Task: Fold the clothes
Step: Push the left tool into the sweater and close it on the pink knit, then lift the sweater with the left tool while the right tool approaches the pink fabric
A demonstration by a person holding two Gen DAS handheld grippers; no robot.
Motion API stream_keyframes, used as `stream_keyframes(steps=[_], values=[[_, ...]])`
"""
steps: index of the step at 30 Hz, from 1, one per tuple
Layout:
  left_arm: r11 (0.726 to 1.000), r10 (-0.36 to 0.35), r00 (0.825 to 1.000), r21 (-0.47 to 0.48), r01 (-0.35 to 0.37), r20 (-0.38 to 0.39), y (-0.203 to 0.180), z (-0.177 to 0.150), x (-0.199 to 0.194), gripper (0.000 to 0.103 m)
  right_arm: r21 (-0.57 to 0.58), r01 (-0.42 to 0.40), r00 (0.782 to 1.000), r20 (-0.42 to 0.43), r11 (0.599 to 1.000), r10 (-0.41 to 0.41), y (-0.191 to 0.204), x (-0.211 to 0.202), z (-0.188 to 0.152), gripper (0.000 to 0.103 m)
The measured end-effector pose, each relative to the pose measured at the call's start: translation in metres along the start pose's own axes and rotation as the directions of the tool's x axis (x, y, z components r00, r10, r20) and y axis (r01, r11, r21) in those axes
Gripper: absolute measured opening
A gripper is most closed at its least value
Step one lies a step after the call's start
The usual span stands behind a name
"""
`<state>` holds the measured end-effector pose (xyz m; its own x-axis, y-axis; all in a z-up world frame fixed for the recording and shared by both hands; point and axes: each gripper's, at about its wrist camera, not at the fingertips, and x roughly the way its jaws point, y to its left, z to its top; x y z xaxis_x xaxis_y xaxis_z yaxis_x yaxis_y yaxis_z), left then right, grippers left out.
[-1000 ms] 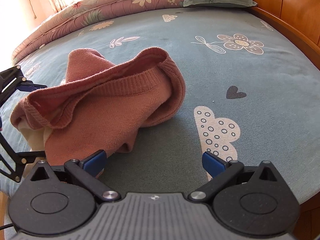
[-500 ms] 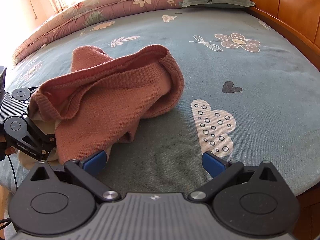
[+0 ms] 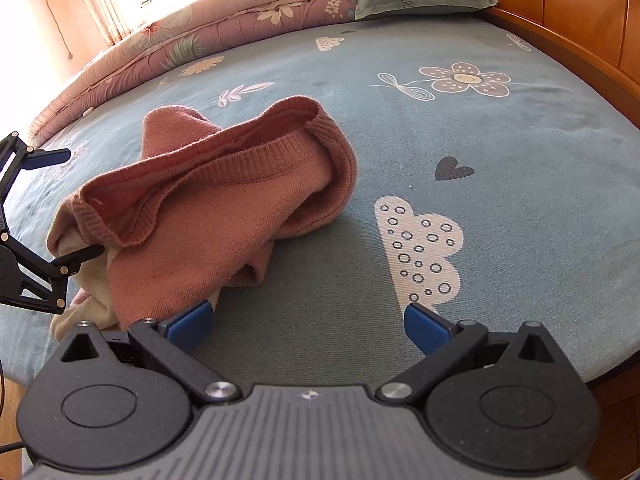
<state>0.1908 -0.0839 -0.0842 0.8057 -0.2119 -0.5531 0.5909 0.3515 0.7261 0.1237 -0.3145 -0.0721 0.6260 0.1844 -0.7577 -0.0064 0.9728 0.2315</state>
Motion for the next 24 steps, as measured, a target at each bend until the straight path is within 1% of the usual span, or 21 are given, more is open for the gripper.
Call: stream_keyframes(steps=[1,2,3,4,5,7,8,10,13,15,16,18,20,21,22,24], values=[[0.998,0.048,0.999,0.049,-0.047,-0.013,-0.005,0.002,0.004,0.103,0.001,-0.003,1.0,0.003,1.0,0.003,0.0,-0.001,-0.001,0.103],[0.995,0.071,0.997,0.076,-0.07,-0.017,-0.01,0.003,0.006,0.102,0.0,-0.005,1.0,0.007,1.0,0.005,0.0,-0.003,-0.001,0.103],[0.994,0.067,0.998,0.089,-0.065,-0.015,-0.014,0.005,0.006,0.095,-0.002,-0.005,1.0,0.011,1.0,0.005,0.0,-0.005,-0.002,0.103],[0.994,0.046,0.999,0.102,-0.044,-0.012,-0.02,0.007,0.005,0.082,-0.004,-0.004,1.0,0.014,1.0,0.004,0.0,-0.006,-0.003,0.103],[0.993,0.024,1.0,0.116,-0.023,-0.008,-0.025,0.009,0.004,0.074,-0.005,-0.002,1.0,0.015,1.0,0.003,0.0,-0.008,-0.004,0.103],[0.988,-0.005,1.0,0.157,0.005,-0.004,-0.038,0.011,0.001,0.042,0.0,0.002,1.0,0.017,1.0,-0.002,-0.002,-0.009,-0.006,0.103],[0.985,-0.01,1.0,0.173,0.011,-0.003,-0.044,0.011,0.0,0.036,0.004,0.002,1.0,0.017,1.0,-0.002,-0.003,-0.01,-0.006,0.103],[0.986,-0.007,1.0,0.167,0.007,-0.005,-0.055,0.01,-0.001,0.021,0.015,-0.001,1.0,0.014,1.0,0.001,-0.004,-0.009,-0.007,0.103],[0.988,0.013,1.0,0.154,-0.013,0.005,-0.073,0.002,-0.01,0.015,0.001,-0.002,1.0,0.022,1.0,0.002,-0.002,-0.01,-0.008,0.103],[0.991,0.019,1.0,0.135,-0.02,0.007,-0.076,-0.001,-0.012,0.014,-0.021,0.0,0.999,0.032,1.0,0.001,0.001,-0.011,-0.009,0.103],[0.99,0.018,1.0,0.139,-0.019,0.009,-0.072,-0.001,-0.013,0.015,-0.031,0.001,0.999,0.037,1.0,0.0,0.002,-0.011,-0.009,0.103],[0.991,0.013,1.0,0.132,-0.015,0.01,-0.061,0.0,-0.015,0.021,-0.052,0.003,0.999,0.047,0.999,0.0,0.005,-0.012,-0.009,0.103],[1.0,0.0,1.0,0.02,0.0,-0.001,-0.038,0.003,-0.016,0.02,-0.073,0.005,0.998,0.058,0.997,-0.001,0.008,-0.012,-0.01,0.103],[1.0,-0.013,1.0,-0.02,0.013,-0.007,-0.03,0.002,-0.016,0.018,-0.084,0.006,0.998,0.063,0.996,-0.001,0.009,-0.013,-0.01,0.103],[0.999,-0.023,1.0,-0.049,0.022,-0.013,-0.024,0.001,-0.017,0.014,-0.093,0.007,0.998,0.07,0.996,-0.001,0.01,-0.013,-0.01,0.103],[0.998,-0.028,0.999,-0.053,0.027,-0.017,-0.02,-0.003,-0.02,0.012,-0.12,0.009,0.997,0.079,0.993,0.001,0.014,-0.014,-0.009,0.103]])
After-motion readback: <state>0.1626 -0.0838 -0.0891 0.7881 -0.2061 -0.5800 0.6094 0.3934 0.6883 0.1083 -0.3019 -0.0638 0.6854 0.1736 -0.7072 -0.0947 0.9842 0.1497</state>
